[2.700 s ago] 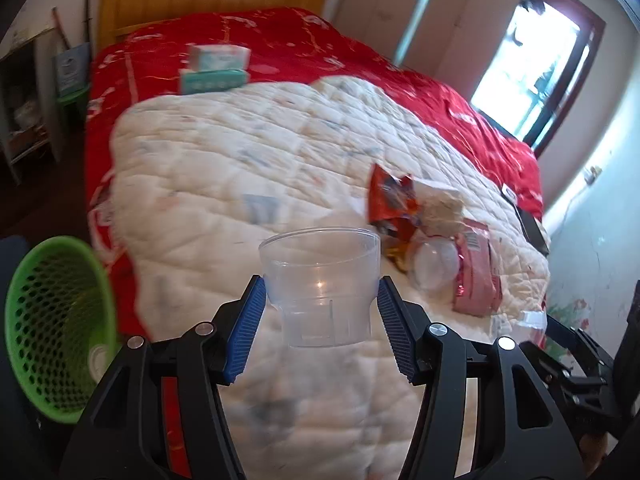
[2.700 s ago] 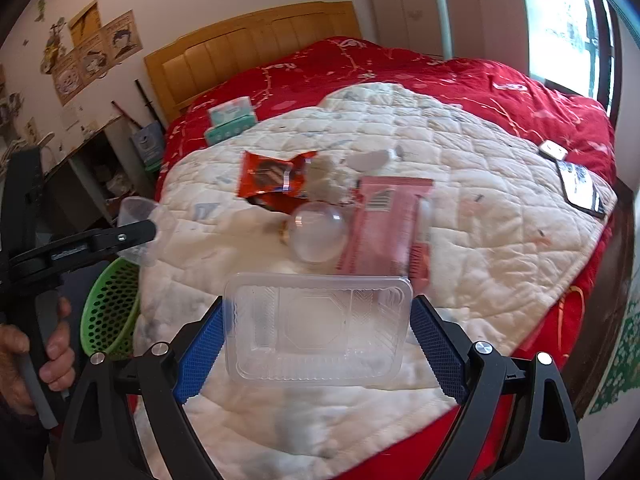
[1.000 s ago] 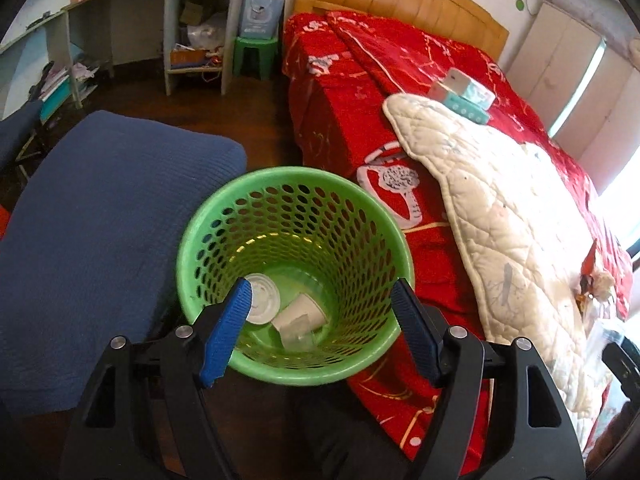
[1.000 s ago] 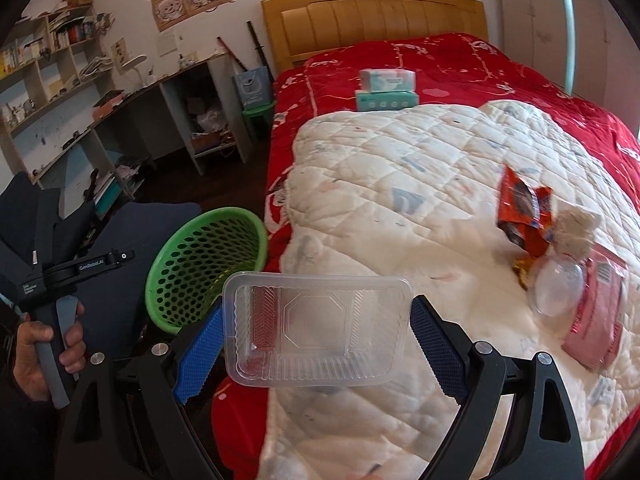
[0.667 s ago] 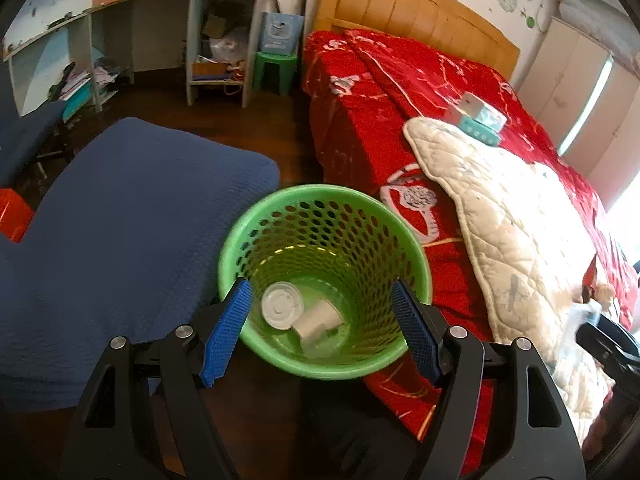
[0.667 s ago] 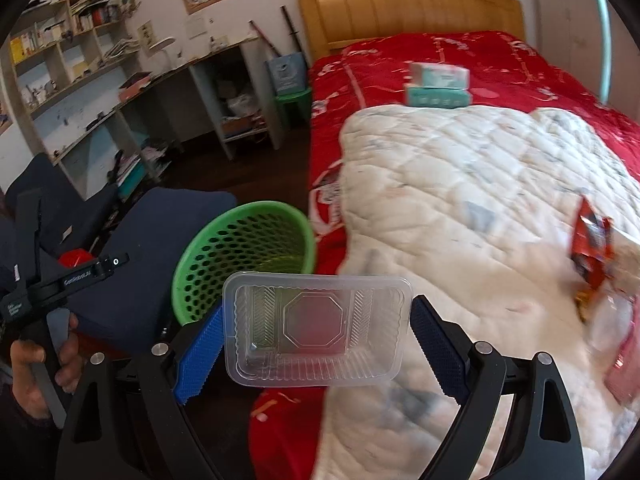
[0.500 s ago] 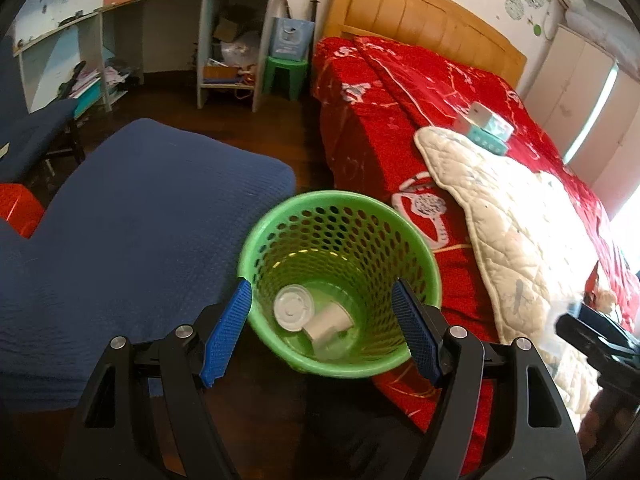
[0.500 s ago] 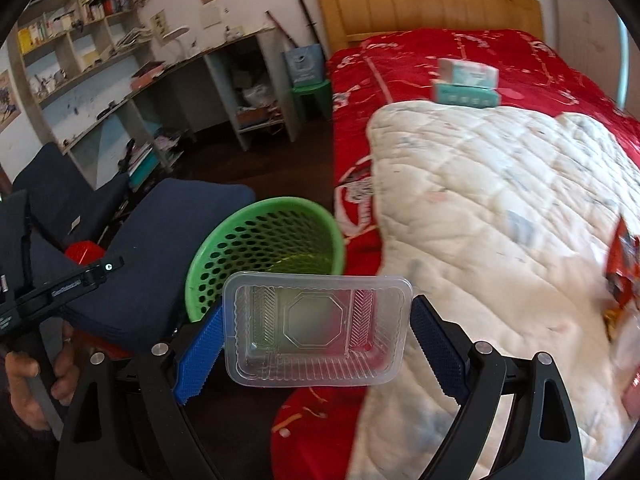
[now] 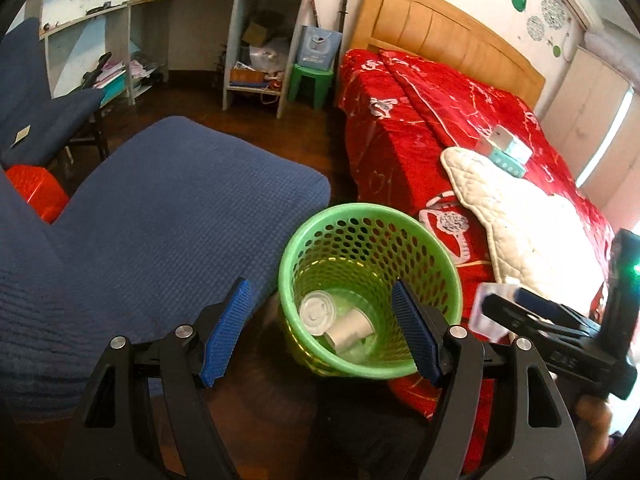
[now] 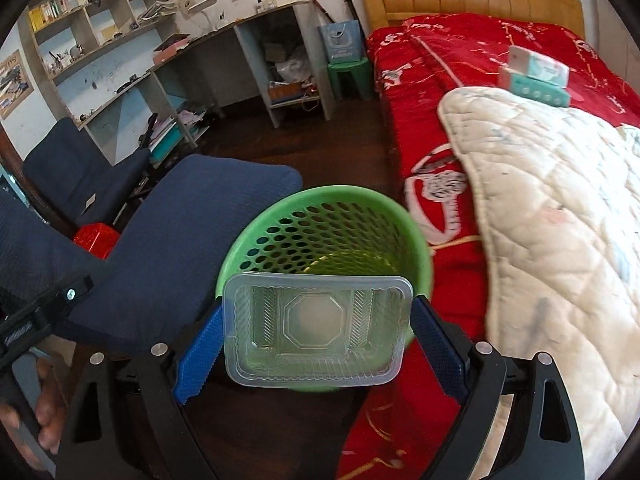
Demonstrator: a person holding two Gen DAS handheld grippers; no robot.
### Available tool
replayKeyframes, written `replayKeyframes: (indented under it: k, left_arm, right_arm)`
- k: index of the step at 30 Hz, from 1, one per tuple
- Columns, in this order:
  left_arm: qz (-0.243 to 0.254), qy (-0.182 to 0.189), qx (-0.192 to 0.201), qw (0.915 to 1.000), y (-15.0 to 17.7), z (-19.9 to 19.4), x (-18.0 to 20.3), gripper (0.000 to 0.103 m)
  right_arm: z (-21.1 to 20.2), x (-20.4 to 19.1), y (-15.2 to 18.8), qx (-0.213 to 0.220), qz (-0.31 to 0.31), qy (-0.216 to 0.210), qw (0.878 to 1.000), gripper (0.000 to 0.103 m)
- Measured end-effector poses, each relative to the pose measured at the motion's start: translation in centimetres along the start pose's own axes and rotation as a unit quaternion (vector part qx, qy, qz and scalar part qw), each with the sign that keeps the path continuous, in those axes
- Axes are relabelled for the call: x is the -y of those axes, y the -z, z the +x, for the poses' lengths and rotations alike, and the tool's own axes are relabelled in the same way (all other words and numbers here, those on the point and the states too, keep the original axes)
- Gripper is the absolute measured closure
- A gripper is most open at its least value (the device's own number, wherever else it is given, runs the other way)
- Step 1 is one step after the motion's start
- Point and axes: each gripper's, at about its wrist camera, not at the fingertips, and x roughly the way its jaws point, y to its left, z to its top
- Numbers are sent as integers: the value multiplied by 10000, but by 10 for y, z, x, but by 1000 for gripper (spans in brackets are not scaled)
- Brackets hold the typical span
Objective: Collect trash
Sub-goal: 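Release the clear plastic tray into the green wastebasket with the right tool, then move the right tool to the bed and grasp the pink Franzzi wrapper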
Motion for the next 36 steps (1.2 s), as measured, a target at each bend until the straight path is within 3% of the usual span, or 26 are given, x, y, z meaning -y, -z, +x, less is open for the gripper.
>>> replayKeyframes:
  k: [7,14,27,36]
  left_arm:
    - [-8,34,-36,10000,1,1,1,31]
    - [43,101,-38,9999,2,-1,8,31]
    - [481,465,-98,9977,10,-4,62,31]
    - [852,808,-184,9929,19,-5,108,31]
  right_arm:
    - [23,-10,-8,45,92,-140,9998,13]
    - [9,-7,-6,120,68,-112,9998,12]
    - [-70,59,29,365,455,539,9968,12]
    - [-141,122,61,691,873,1296,9853,12]
